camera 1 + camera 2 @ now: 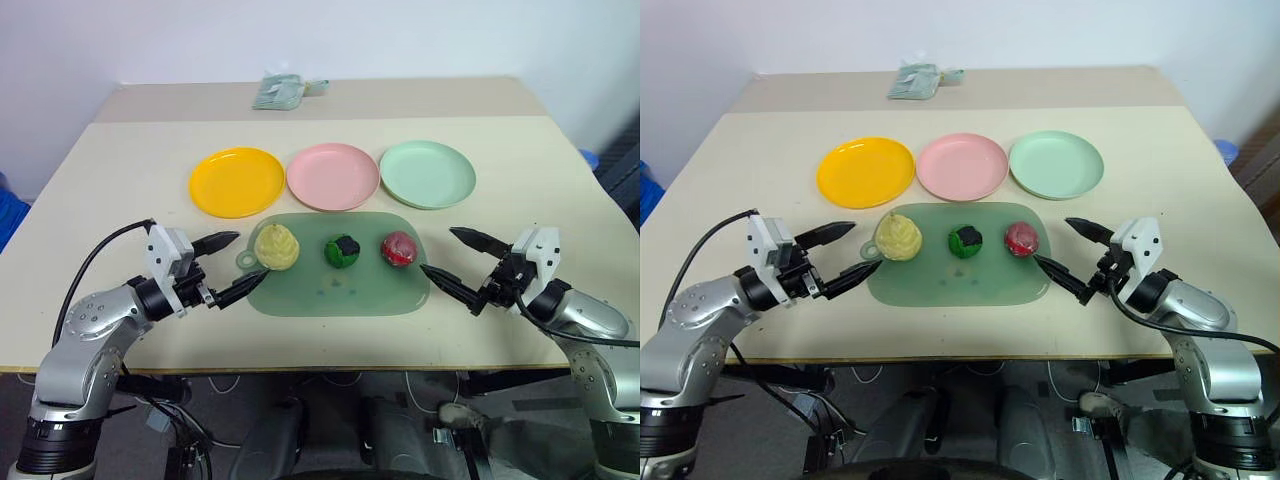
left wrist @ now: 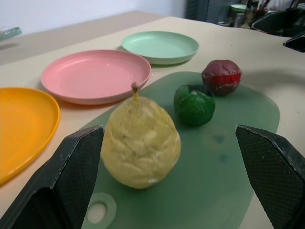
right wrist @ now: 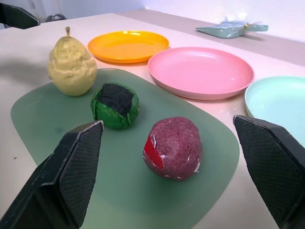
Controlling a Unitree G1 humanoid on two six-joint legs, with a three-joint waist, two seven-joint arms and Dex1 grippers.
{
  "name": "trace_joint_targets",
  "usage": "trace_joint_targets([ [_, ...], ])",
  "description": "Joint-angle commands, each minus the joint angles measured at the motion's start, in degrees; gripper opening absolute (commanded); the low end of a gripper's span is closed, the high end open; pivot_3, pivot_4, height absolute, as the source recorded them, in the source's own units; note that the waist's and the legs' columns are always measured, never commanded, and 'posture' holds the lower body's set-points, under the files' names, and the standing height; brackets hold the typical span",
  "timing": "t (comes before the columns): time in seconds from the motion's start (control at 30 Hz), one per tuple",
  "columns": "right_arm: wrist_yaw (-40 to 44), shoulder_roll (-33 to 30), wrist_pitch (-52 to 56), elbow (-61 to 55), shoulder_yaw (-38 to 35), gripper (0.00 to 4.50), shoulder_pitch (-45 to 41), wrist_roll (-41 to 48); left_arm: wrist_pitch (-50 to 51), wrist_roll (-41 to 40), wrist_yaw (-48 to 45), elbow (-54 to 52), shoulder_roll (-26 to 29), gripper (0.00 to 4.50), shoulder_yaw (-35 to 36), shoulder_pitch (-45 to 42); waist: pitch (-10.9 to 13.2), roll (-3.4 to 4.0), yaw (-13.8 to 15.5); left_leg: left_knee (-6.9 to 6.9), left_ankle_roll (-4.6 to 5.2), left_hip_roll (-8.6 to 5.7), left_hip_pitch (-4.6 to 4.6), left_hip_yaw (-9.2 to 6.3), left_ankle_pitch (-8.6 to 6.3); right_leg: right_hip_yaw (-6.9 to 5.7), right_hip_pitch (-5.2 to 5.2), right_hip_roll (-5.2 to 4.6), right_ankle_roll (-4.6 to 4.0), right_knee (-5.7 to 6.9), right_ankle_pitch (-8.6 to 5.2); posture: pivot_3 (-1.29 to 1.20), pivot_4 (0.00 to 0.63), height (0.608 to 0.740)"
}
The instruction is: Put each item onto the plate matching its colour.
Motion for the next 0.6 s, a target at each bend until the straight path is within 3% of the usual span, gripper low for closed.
trace_joint_targets([
  [0.03,0.72,-1.07,-0.99,-1.50,-1.81,4.47,0.24,0.47,-0.55,-0.46,-0.54,-2.30,0.68,4.50,0.75,0.36,0.00,0.00,-0.01,0.00,0.00,0.00,0.00,0.00,0.00,0.00,0.00,0.00,0.00,0.00,0.00,0.00,0.150,0.740],
  [0.6,2.46,-0.40,-2.05,-4.48,0.38,4.47,-0.98,1.10,3.32,-2.37,5.47,-2.55,-1.90,4.50,0.92,-3.37,0.01,-0.01,-0.01,-0.01,-0.01,0.05,0.00,0.02,-0.01,0.00,0.00,0.02,0.00,-0.02,0.01,0.00,0.150,0.740],
])
